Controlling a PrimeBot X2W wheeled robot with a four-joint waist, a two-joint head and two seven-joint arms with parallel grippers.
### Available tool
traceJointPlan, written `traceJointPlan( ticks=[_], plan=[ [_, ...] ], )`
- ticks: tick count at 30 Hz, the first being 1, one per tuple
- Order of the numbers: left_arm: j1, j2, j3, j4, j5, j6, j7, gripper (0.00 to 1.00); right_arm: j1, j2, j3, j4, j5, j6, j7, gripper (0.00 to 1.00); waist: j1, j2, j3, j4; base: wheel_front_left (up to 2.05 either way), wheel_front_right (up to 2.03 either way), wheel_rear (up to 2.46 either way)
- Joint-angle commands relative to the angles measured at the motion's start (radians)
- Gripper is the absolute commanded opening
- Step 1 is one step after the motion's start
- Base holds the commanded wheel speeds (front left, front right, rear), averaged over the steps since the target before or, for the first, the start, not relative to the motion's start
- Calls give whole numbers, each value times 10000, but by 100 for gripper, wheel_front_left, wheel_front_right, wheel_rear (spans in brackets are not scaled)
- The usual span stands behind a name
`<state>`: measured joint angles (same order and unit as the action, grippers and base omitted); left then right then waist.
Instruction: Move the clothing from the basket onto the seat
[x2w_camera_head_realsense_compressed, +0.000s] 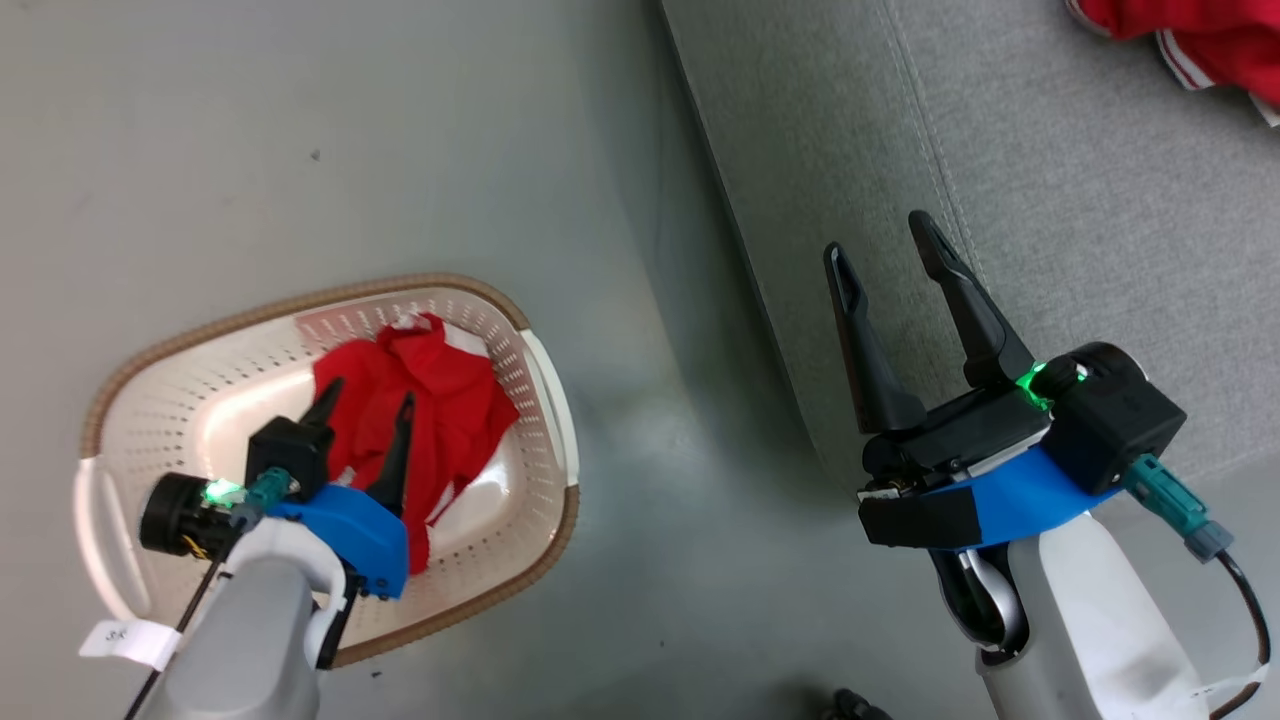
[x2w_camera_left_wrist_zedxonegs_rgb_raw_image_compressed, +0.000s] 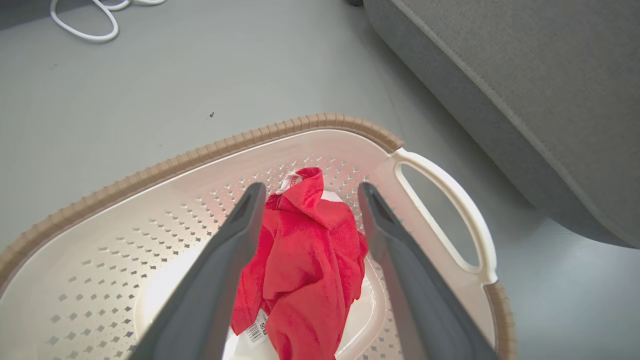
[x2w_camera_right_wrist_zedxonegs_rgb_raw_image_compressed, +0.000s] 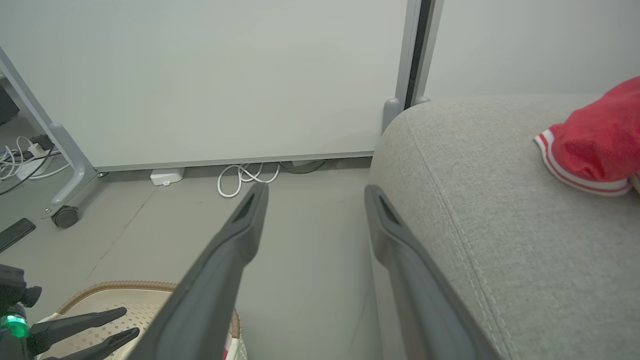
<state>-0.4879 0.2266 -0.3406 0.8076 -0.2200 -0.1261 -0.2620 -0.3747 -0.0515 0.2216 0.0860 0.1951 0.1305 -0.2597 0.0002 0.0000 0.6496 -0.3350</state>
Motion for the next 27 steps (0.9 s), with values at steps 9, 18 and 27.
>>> traceJointPlan(
  ticks=[9, 18, 27],
  plan=[
    [-1120, 427, -433, 1287, 524, 187, 211, 100, -361, 20, 153, -713, 587, 5, -59, 100, -2, 0, 1686, -846, 0, 0, 0],
    [-1698, 565, -588, 2256, 655, 498, 556, 100, 0, 18, 136, -1030, 902, 5, -60, 100, -2, 0, 2187, -1138, 0, 0, 0],
    [-2188, 392, -639, 3232, 560, 875, 946, 39, 310, 17, -109, -1268, 811, 5, -61, 100, -2, 0, 2287, -1088, 0, 0, 0]
  ],
)
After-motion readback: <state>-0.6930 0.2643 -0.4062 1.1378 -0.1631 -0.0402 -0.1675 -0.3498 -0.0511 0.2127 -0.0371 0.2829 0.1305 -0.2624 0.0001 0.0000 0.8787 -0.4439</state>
